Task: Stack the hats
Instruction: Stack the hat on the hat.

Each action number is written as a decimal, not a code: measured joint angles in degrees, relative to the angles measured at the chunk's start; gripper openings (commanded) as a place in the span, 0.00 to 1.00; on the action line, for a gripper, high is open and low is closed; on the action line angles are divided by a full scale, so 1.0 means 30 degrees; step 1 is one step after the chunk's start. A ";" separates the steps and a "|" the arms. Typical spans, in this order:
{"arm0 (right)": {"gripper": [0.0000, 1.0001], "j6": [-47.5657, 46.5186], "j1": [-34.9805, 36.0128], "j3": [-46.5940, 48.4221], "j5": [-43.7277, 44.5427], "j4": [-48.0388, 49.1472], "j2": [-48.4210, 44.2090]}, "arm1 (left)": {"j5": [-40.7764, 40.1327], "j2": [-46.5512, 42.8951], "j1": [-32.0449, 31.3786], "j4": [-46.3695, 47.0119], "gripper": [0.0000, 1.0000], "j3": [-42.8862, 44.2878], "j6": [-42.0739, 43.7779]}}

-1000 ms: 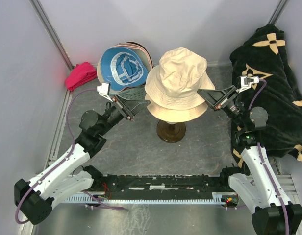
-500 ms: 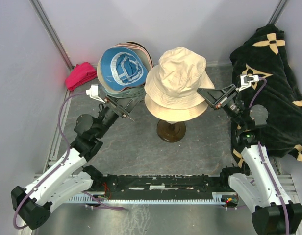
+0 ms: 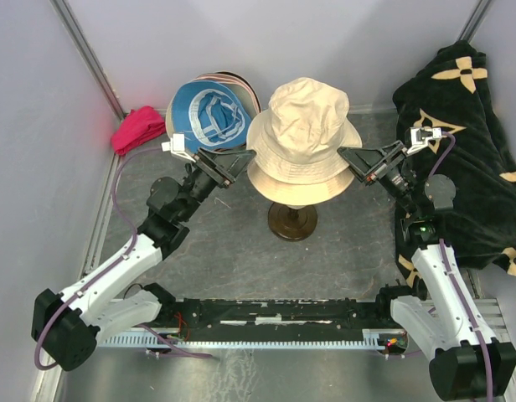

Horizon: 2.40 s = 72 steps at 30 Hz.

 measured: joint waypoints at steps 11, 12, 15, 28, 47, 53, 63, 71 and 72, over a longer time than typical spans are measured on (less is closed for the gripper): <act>0.41 -0.0131 0.0000 0.0350 0.0000 -0.0379 0.0124 | -0.0321 0.0124 0.0605 0.1450 0.68 0.0357 0.0000; 0.43 -0.0131 0.0000 0.0372 0.0000 -0.0408 0.0124 | -0.0321 0.0124 0.0670 0.1472 0.68 0.0364 0.0000; 0.48 -0.0138 0.0000 0.0459 0.0138 -0.0423 0.0109 | -0.0321 0.0131 0.0845 0.1537 0.68 0.0364 0.0000; 0.56 -0.0211 0.0000 0.0474 0.0641 -0.0546 -0.0255 | 0.0138 0.1450 0.1596 0.2856 0.69 0.0685 -0.0080; 0.56 0.1603 -0.0342 -0.0532 0.1989 0.0962 -0.0168 | 0.1209 0.4393 0.1603 0.5588 0.70 0.1661 -0.1224; 0.57 0.2040 -0.0532 -0.0831 0.2433 0.1632 -0.0022 | 0.1231 0.4721 0.1603 0.6135 0.62 0.1683 -0.1523; 0.53 0.3963 -0.0852 -0.1676 0.3461 0.4867 0.2412 | 0.1384 0.5187 0.1632 0.6564 0.34 0.1683 -0.1785; 0.47 0.5115 -0.0860 -0.1676 0.3956 0.6863 0.3526 | 0.1778 0.5552 0.1698 0.6900 0.15 0.1683 -0.1865; 0.46 0.5275 -0.0860 -0.1676 0.3993 0.7133 0.3614 | 0.1807 0.5610 0.1698 0.6929 0.14 0.1683 -0.1880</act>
